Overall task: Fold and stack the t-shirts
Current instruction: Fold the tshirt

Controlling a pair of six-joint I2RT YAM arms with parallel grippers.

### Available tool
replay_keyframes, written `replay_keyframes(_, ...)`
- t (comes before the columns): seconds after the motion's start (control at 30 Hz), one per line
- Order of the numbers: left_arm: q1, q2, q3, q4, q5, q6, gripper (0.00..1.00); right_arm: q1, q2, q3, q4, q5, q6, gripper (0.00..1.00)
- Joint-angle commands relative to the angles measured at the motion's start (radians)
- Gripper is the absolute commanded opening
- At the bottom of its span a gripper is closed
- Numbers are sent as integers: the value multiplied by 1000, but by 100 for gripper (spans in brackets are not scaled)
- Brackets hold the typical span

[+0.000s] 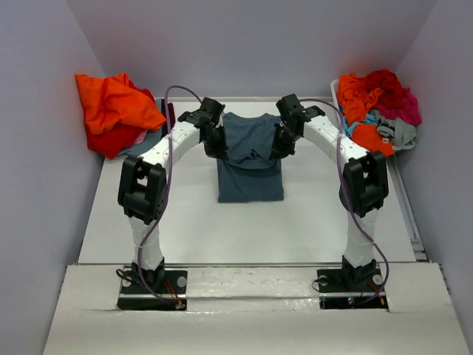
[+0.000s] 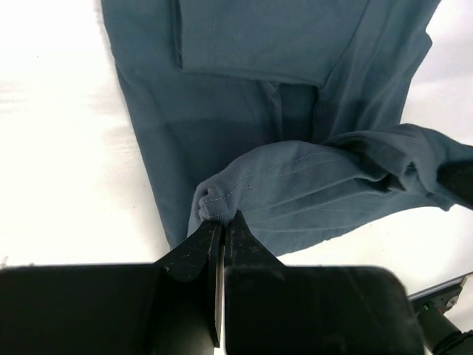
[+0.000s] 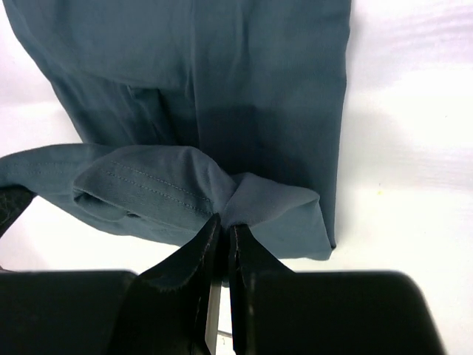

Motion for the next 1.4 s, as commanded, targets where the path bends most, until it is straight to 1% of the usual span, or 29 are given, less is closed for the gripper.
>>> replay_keyframes(0.0, 15, 20, 64, -20, 5, 30, 6, -25, 35, 83, 0, -20, -30, 12)
replay_keyframes(0.23, 24, 97, 125, -31, 5, 38, 6, -36, 99, 151, -9, -37, -36, 12)
replay_keyframes(0.63, 34, 166, 184, -40, -10, 26, 6, -45, 153, 182, -8, -54, -42, 13)
replay_keyframes(0.67, 34, 171, 198, -45, -15, 24, 8, -45, 161, 185, -9, -52, -45, 13)
replay_keyframes(0.7, 34, 175, 201, -52, -21, 23, 13, -45, 162, 186, -9, -52, -46, 15)
replay_keyframes(0.73, 34, 178, 204, -52, -27, 23, 19, -45, 164, 191, -9, -50, -46, 17)
replay_keyframes(0.77, 34, 181, 207, -54, -39, 23, 29, -54, 165, 194, -9, -50, -48, 19)
replay_keyframes(0.8, 34, 182, 208, -55, -45, 23, 35, -54, 170, 195, -9, -52, -51, 25)
replay_keyframes(0.83, 34, 182, 213, -57, -58, 23, 50, -54, 173, 201, -12, -49, -51, 31)
replay_keyframes(0.87, 34, 182, 216, -56, -64, 23, 55, -54, 175, 201, -14, -47, -53, 44)
replay_keyframes(0.9, 34, 183, 221, -59, -70, 24, 59, -54, 175, 205, -14, -46, -53, 44)
replay_keyframes(0.93, 34, 186, 224, -60, -78, 26, 64, -54, 176, 211, -15, -41, -53, 56)
replay_keyframes(1.0, 34, 188, 228, -66, -85, 27, 67, -54, 179, 220, -20, -37, -54, 66)
replay_keyframes(1.03, 34, 185, 228, -68, -91, 27, 67, -54, 182, 224, -25, -34, -54, 67)
replay_keyframes(1.2, 34, 159, 216, -75, -113, 32, 67, -54, 173, 231, -31, -24, -54, 70)
replay_keyframes(1.37, 34, 122, 195, -98, -76, 43, 67, -54, 146, 215, -34, -47, -53, 70)
